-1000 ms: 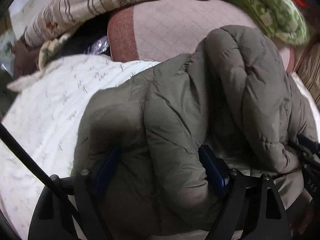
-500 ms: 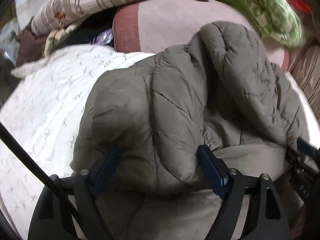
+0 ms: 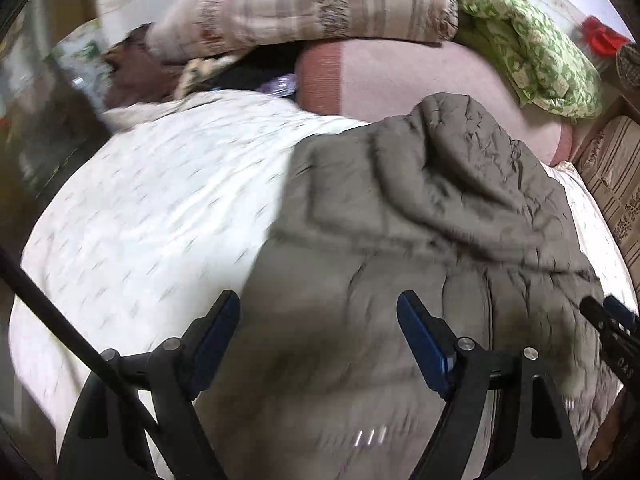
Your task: Fold large clothes
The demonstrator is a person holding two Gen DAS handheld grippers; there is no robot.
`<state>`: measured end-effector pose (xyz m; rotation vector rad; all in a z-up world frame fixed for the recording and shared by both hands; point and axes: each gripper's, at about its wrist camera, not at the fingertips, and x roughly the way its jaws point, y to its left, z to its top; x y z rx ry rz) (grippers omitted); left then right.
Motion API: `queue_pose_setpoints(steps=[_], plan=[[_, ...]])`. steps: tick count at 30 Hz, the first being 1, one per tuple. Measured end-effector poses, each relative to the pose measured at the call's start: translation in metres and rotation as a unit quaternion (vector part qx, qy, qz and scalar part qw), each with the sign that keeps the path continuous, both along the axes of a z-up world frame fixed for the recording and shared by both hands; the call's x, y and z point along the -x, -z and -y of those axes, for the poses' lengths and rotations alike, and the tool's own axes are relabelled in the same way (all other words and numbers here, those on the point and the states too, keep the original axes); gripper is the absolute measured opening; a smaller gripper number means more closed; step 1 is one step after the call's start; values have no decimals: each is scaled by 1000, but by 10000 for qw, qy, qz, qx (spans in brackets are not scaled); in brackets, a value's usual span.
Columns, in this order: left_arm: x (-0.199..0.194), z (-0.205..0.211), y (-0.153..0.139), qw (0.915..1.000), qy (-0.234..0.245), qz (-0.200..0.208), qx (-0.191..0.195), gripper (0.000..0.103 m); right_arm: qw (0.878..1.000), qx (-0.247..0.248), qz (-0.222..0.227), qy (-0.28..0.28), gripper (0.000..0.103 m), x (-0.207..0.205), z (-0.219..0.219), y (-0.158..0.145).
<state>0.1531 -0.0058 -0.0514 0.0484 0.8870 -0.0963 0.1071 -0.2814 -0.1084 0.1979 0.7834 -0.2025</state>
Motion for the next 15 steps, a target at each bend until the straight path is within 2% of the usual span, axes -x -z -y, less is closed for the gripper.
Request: queue_pose_setpoints(steps=[6,10,15], plan=[[71,-40,-2,9983,-548,163,110,81,9996,-155,-240,-33,72,76,-27,11],[101,-47,1,9979,-609,171,119,81,9982,-490,-331,-53,72,113,-46,16],[128,-46,4,9989,-444,51,101,81,9990,-330,-283,-40,72,137,-59,10]])
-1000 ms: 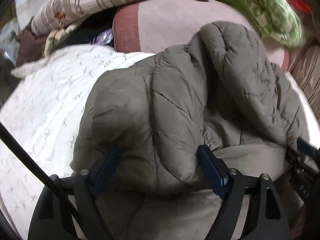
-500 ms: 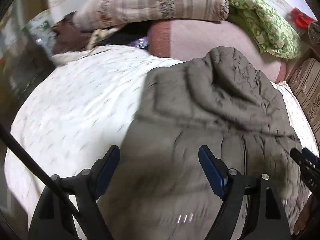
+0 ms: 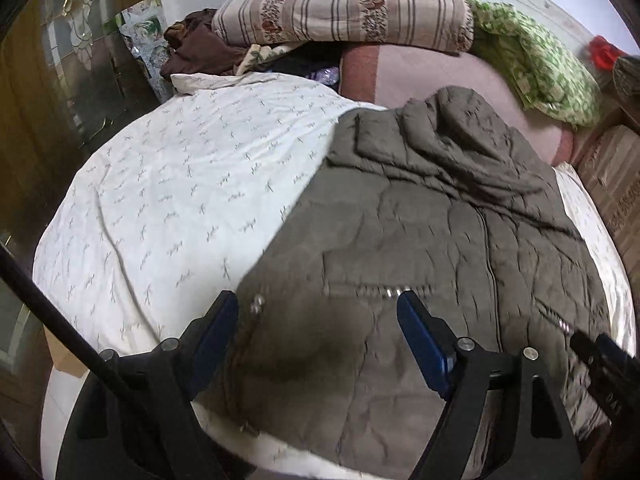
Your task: Fold large clothes
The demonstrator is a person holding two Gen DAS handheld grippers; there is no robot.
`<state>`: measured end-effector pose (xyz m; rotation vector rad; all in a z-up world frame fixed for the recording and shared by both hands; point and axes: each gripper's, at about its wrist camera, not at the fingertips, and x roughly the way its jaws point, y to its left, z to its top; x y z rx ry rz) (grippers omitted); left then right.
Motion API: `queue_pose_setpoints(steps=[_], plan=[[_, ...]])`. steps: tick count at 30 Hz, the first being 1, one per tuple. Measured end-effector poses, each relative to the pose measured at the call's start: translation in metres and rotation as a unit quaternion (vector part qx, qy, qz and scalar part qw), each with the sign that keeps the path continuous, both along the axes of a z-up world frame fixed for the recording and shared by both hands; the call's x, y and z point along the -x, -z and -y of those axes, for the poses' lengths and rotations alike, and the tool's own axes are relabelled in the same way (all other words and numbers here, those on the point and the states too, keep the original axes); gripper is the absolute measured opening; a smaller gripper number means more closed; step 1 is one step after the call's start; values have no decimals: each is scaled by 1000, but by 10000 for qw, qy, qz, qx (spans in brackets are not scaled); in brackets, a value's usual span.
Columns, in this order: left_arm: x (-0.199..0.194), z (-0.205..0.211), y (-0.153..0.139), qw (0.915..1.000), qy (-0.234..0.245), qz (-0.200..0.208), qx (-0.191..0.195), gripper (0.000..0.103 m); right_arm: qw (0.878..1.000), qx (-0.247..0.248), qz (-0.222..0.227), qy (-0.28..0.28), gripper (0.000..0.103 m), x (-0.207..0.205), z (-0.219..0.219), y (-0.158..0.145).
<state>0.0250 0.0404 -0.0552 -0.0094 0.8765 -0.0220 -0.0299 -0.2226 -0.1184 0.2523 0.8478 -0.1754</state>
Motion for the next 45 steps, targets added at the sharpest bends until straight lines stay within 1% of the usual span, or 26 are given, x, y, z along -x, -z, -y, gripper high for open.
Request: queue_pose_setpoints(steps=[3,8,11,18,28,35,39,41,45], plan=[[10,4,-3,9999,151,-25,80,81,10000,43,52,58,74,9,-2,-7],[27,11,-14,9994,323,99,54,81,9999,80,99,71,75,18,-8,-12],[30,12,-17,9992,371,128,63,81,9999,113,84,13,75,20,-14,-12],[28,15,-10,9991,410,-60,26,81,9996,279,43,-15,75,18,-21,-10],[21,20,6,9987,424,-255,-146,81,9995,176,-154,208,76,12,-4,7],[7,11,18,9983,327,-374,-288,81,9977,56,-244,623,76,15,33,16],[-10,-16,21,9985,93,-369,-388,81,9946,2,-263,1000,77,21,71,16],[-20,-35,24,9986,-24,-415,-316,81,9918,-82,-314,1239,79,25,102,17],[-54,-81,38,9971,-158,-744,9,81,9855,-340,-491,1591,80,27,159,26]])
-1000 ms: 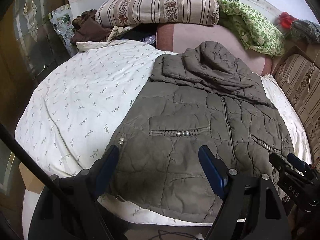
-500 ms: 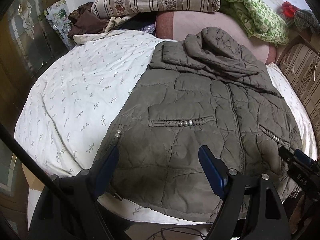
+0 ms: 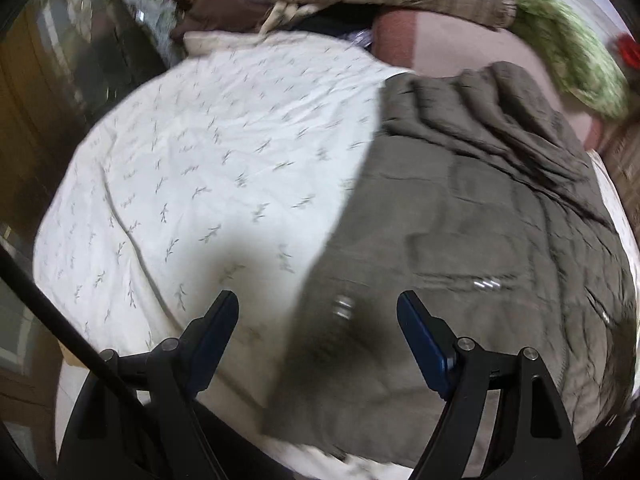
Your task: Fold large clothes
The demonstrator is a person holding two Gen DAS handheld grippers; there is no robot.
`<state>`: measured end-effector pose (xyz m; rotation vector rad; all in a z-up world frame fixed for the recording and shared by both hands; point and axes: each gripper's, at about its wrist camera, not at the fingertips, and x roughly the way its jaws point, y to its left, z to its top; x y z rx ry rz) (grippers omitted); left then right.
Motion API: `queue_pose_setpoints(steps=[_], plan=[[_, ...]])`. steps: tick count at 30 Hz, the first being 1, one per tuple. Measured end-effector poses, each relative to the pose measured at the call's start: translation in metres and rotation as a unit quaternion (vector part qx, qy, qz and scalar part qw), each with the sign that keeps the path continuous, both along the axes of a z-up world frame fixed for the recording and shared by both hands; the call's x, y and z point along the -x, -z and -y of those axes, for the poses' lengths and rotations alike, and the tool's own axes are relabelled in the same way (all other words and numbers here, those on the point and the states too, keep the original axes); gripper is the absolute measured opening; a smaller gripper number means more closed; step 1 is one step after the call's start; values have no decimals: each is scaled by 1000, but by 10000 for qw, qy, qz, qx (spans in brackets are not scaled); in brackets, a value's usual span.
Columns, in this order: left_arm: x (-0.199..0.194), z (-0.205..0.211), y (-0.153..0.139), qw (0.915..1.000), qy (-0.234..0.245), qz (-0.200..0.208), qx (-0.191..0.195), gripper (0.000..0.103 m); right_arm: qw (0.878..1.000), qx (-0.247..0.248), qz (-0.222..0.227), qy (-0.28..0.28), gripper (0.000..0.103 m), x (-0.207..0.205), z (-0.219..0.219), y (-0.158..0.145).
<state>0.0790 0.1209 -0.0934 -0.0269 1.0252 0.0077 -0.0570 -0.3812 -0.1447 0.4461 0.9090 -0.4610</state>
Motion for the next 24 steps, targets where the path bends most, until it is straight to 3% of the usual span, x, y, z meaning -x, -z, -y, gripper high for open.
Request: queue_pose_setpoints(steps=[5,10,14,17,19,24], plan=[[-43,-31,29,9947,205,-524,857,81,9987,-481,40,136,80,-8,50,21],[-78,-30,65,9701,568,-1117,2080,81,9837,-1733,461,100,81,-23,75,50],[-84,-15,68,9662,823,-1129,2167,81,9760,-2096,584,-8,90,-33,78,60],[-78,-7,70,9504,1096,-1257,2626,81,9712,-2299,610,-144,90,-35,82,58],[-70,-5,71,9498,1142,-1233,2637,80,9637,-2566,698,-229,89,-32,86,60],[-47,-16,69,9306,1149,-1246,3244,80,9428,-3177,921,-407,80,-12,79,63]])
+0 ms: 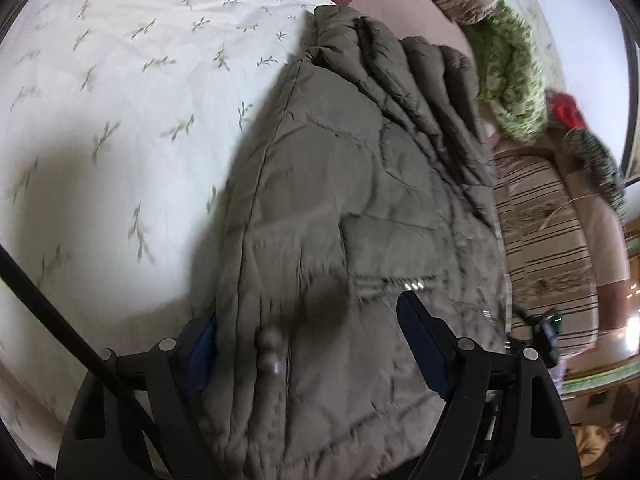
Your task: Fold large clothes
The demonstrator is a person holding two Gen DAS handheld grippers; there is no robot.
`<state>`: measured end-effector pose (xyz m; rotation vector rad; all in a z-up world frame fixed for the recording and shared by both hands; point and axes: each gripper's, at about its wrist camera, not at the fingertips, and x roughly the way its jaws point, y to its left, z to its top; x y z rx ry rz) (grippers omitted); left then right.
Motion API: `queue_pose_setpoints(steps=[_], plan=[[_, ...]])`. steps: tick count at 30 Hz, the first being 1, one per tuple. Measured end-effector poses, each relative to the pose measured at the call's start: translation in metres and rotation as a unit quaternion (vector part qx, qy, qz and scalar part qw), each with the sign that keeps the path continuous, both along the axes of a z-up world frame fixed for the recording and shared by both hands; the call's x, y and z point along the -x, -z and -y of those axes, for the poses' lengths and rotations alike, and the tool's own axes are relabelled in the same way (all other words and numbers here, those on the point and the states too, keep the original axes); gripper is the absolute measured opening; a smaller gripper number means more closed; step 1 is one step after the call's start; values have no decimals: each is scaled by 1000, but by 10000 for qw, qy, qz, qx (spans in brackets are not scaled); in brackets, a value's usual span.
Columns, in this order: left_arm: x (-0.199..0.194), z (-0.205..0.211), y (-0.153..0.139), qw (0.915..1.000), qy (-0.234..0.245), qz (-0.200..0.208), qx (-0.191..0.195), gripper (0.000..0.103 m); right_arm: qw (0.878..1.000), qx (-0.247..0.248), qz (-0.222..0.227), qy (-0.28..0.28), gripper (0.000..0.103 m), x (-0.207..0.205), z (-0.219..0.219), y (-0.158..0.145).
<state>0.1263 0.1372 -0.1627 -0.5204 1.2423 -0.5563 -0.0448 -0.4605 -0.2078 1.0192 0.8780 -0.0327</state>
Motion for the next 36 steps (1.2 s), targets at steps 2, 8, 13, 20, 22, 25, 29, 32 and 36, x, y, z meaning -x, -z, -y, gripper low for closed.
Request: queue_pose_setpoints(steps=[2,8,13,20,22,25,29,32,36], plan=[[11,-5,0,9999,4,-42,154,80,9994,-283,94,-191,77,7,-8,3],[40,-13,4,9999,85,83,80,80,9984,10,-75,-565,64,26,-44,5],[54,-18,0,9988,68,157,449,80,9970,-352,305,-621,49,48,-50,-3],[58,-4,9,9999,36,158,-57,80,9962,3,-86,-862,49,56,-70,10],[60,0,7,9995,-3,202,-238,80,9970,4,-68,-775,49,60,-74,11],[68,14,1,9950,119,408,-905,80,9967,170,-36,-796,49,66,-82,8],[80,40,-2,9783,255,778,-1905,81,9949,429,-100,-904,49,69,-91,6],[82,47,-1,9705,171,903,-2229,81,9934,486,-260,-1003,49,69,-98,13],[82,46,-2,9695,23,819,-2309,81,9939,501,-320,-929,49,70,-106,21]])
